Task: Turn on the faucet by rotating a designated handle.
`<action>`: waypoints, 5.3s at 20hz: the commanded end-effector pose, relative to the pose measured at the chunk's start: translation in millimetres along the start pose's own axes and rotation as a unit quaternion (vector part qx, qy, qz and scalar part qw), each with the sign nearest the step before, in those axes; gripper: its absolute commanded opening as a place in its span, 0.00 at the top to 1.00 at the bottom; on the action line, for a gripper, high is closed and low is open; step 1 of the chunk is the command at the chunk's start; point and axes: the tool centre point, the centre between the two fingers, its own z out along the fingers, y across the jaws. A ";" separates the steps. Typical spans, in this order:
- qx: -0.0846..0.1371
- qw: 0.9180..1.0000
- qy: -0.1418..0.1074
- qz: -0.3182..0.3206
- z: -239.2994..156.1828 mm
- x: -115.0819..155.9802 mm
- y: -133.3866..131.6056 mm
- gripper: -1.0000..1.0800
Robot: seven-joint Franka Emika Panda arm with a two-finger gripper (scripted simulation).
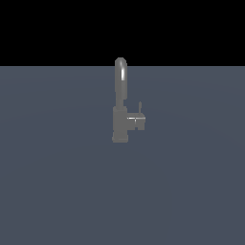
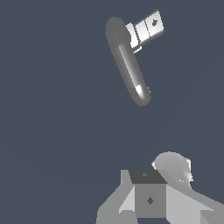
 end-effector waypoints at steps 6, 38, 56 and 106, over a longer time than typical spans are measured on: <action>0.054 0.996 -0.055 0.052 5.0 48.5 0.5 1.00; 0.317 0.840 -0.323 0.299 116.8 254.1 48.5 1.00; 0.386 0.750 -0.393 0.367 181.0 293.5 63.0 1.00; 0.388 0.752 -0.390 0.363 253.1 227.4 118.5 1.00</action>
